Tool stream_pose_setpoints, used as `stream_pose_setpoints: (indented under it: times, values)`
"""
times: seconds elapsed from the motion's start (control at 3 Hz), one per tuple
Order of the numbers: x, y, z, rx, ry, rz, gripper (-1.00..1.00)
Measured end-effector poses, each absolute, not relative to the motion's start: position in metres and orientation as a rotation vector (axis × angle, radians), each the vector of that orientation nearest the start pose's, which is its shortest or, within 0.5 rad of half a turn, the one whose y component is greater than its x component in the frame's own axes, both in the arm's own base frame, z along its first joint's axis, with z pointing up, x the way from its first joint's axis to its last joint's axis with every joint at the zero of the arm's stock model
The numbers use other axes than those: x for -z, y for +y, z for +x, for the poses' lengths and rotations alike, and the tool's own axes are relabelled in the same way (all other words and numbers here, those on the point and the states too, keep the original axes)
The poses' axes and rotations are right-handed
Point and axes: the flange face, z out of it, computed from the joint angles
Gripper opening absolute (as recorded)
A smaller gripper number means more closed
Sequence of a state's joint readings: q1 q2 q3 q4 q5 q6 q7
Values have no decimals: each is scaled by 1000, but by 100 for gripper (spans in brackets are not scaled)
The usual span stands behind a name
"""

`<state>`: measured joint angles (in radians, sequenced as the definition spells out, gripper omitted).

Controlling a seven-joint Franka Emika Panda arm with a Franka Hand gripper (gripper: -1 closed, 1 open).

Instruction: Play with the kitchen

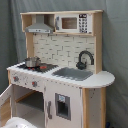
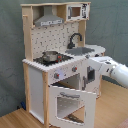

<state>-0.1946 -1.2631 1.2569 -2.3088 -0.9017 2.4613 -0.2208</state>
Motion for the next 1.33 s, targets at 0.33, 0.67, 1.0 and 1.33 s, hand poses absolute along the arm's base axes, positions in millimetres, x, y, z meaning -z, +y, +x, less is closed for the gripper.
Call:
stream_pose_setpoints:
  times: [0.33, 0.67, 1.0, 1.33]
  values:
    - [-461, 468, 121, -759, 1210, 618, 100]
    - [-437, 446, 138, -707, 1275, 607, 100]
    - [-424, 456, 124, -818, 1317, 616, 100]
    - [-412, 469, 112, -901, 1321, 640, 100]
